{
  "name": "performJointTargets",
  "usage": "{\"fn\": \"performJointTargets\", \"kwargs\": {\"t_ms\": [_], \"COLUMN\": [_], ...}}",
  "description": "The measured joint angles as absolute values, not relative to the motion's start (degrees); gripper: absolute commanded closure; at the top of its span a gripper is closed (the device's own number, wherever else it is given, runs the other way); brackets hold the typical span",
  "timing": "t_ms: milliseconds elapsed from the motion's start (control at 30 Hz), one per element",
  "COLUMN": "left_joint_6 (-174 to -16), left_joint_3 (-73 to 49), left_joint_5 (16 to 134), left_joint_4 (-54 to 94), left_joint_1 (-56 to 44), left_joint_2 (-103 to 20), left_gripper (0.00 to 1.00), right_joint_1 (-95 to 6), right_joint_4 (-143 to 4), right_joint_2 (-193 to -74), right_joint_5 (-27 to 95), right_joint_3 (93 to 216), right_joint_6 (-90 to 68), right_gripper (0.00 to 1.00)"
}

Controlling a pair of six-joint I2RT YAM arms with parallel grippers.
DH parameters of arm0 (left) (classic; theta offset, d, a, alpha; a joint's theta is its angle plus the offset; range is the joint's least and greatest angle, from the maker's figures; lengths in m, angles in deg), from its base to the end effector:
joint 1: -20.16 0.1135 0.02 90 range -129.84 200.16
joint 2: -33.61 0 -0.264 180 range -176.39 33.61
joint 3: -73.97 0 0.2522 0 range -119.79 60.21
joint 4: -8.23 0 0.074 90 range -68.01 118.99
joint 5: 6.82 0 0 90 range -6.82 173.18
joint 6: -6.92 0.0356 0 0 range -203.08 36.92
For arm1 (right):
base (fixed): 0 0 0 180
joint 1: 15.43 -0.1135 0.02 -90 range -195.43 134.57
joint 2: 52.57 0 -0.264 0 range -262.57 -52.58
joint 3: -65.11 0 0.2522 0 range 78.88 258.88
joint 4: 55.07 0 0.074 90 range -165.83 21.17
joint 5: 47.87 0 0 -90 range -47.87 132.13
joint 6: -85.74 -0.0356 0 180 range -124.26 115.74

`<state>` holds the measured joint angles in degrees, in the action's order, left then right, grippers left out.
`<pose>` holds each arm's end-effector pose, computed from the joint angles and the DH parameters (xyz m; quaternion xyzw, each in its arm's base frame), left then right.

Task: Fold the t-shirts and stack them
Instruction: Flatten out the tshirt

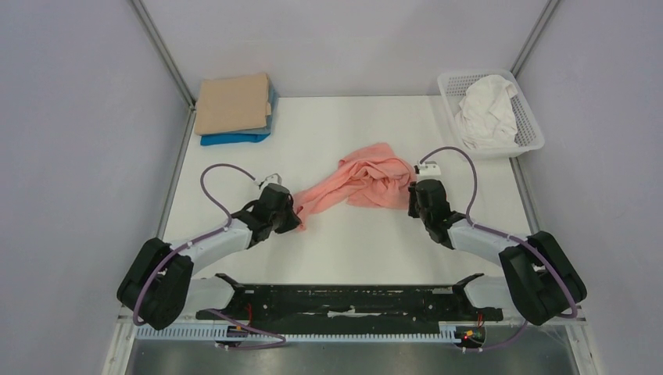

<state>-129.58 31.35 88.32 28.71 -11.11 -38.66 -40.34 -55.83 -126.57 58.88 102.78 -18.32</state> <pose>0.1973 -0.1161 0.1562 -0.1396 0.9288 -0.1810 0.2916 0.2189 0.0904 0.1527 -0.0191 0.8879 0.0241 0.4590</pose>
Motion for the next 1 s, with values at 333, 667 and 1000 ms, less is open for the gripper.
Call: {"fn": "performJointTargets", "kwargs": {"t_ms": [333, 667, 1000], "left_joint_6": [-129.4, -125.5, -118.7], "left_joint_3": [29.4, 11.8, -7.7], "left_joint_5": [97.5, 107.2, 109.3], "left_joint_4": [31.1, 37.5, 41.3], "left_joint_1": [-11.1, -11.1, -11.1], "left_joint_2": [-26.2, -10.8, -3.2], "left_gripper": [0.98, 0.98, 0.98], "right_joint_1": [-40.3, -40.3, -40.3], "right_joint_4": [-53.8, -58.5, -64.6], "right_joint_2": [-118.8, -104.7, -92.1], "right_joint_5": [62.8, 65.2, 61.2], "right_joint_3": [103.4, 115.8, 134.8], "right_joint_6": [-17.2, -9.0, -4.3], "right_gripper": [1.00, 1.00, 1.00]}}
